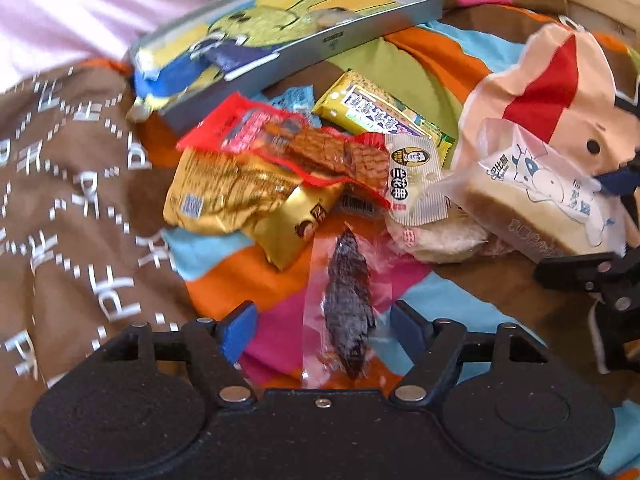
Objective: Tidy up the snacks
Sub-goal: 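Grasp the dried meat pack with the left tool while the right tool grasps the TOAST bag, then lift the dried meat pack and TOAST bag off the pile with both tools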
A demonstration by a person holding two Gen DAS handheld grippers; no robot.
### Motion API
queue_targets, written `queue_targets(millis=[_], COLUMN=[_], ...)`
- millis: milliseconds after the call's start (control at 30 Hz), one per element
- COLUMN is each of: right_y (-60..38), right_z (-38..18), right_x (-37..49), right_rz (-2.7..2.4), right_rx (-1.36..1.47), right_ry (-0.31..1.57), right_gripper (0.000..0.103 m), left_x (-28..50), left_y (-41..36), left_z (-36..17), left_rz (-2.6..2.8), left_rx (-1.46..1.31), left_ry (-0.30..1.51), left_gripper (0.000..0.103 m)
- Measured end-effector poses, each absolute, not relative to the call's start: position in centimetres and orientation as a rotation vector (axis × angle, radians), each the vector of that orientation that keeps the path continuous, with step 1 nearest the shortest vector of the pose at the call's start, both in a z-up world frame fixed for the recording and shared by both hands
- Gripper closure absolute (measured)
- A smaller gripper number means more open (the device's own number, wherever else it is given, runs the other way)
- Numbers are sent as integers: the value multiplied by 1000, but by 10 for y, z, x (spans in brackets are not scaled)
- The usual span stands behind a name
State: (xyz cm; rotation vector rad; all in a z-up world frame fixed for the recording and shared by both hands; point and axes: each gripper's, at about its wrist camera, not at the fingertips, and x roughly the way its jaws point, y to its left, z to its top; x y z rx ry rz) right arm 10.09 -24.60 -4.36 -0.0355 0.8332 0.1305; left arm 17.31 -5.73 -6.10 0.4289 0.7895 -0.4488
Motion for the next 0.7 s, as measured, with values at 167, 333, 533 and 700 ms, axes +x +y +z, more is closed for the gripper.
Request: queue_targets(millis=[167,333,533,700], right_y=[-244,-241,-240,-241], right_z=[-45,-47,-47,-47], right_x=[106,108,105,104], right_rz=[127,105,100,104], right_rx=[-32,-33,-37,-32], right_ry=[833,818,812,805], right_gripper=[10,11,11,16], left_x=[167,158,168,170], left_y=[-68,-78,-66,-60], left_z=[-63,-66,-63,-61], left_rz=[-492,-513,-508,-498], left_rx=[518,599,460,373], left_ry=[726,683,740,775], left_gripper=[44,54,55,56])
